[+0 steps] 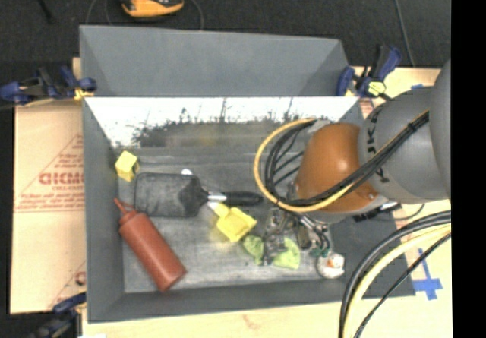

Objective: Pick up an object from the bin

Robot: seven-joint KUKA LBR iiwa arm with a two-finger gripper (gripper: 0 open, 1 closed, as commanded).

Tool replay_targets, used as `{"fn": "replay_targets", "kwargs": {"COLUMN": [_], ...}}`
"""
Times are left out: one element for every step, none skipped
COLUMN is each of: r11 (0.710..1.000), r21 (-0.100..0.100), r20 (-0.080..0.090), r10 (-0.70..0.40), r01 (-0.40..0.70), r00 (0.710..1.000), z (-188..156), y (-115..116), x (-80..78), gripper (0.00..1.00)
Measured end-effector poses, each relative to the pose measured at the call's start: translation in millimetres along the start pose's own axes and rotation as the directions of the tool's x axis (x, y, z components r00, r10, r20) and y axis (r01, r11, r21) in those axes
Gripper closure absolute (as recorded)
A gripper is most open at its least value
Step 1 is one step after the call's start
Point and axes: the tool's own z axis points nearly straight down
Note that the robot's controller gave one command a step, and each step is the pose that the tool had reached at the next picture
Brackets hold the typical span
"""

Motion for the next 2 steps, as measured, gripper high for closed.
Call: {"fn": "replay_targets", "kwargs": {"r11": [1.0, 1.0], "r21": [-0.001, -0.001], "r20": [0.006, 0.002], "r10": [0.015, -0.025], "r01": [-0.015, 0.025], "r00": [1.0, 1.0], "z": [-41, -165], "y": [-2, 3], "x": [-7.8, -6.6], "gripper": [1.0, 1.0]}}
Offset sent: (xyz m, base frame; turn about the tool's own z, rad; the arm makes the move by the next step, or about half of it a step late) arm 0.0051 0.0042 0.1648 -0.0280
